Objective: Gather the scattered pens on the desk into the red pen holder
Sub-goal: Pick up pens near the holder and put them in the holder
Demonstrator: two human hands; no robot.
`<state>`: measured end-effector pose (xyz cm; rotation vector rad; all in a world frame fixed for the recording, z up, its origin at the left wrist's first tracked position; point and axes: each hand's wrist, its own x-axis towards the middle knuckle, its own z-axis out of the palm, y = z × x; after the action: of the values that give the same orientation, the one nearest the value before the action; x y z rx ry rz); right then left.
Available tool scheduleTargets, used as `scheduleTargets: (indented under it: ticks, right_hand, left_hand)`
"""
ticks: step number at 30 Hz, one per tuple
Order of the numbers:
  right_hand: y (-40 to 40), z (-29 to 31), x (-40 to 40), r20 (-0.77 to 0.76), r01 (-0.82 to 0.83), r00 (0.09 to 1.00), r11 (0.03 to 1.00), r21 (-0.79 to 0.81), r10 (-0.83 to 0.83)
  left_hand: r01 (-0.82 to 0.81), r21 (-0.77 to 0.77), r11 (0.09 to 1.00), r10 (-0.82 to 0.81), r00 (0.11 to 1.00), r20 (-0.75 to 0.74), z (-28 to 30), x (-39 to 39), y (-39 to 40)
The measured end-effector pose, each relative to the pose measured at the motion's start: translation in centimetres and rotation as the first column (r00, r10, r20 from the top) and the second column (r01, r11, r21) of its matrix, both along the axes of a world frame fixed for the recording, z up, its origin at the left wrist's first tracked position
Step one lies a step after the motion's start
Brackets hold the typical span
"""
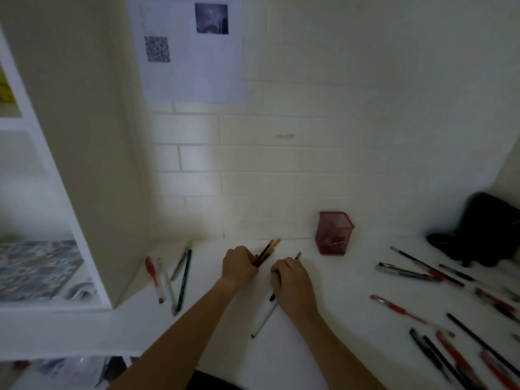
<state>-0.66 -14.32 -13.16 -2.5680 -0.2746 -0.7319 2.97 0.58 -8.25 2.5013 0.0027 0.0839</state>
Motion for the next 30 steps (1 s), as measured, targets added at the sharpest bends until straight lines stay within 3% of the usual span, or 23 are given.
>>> scheduleTargets:
  ticks: [5,10,18,27,30]
  right_hand:
    - [-0.2,0.2,-0.2,0.029,0.007,1.000,1.000,0.008,-0.007]
    - [-0.3,-0.1,0.0,0.024,0.024,0.999,0.999,0.041,-0.025]
    - [-0.5,-0.4,0.3,0.066,0.050,0.996,0.995,0.086,-0.056]
    - [-0.4,-0.4,0.2,0.087,0.042,0.995,0.991,0.127,-0.053]
    - [-0.5,-0.4,0.3,0.096,0.039,0.993,0.972,0.233,-0.062]
  left_hand:
    - [-0.013,0.013,1.000,0.014,1.000,-0.021,-0.3,0.3,-0.6]
    - [0.060,0.240,0.969,-0.046,0.997,-0.063,-0.9,0.2,-2.3]
    - [-0.013,0.520,0.854,-0.039,0.995,0.088,-2.7,0.9,-3.7]
    - [-0.009,0.527,0.850,-0.057,0.992,0.110,-2.8,1.2,-3.8]
    - [0.001,0.451,0.892,-0.078,0.985,0.152,-2.6,1.3,-3.8]
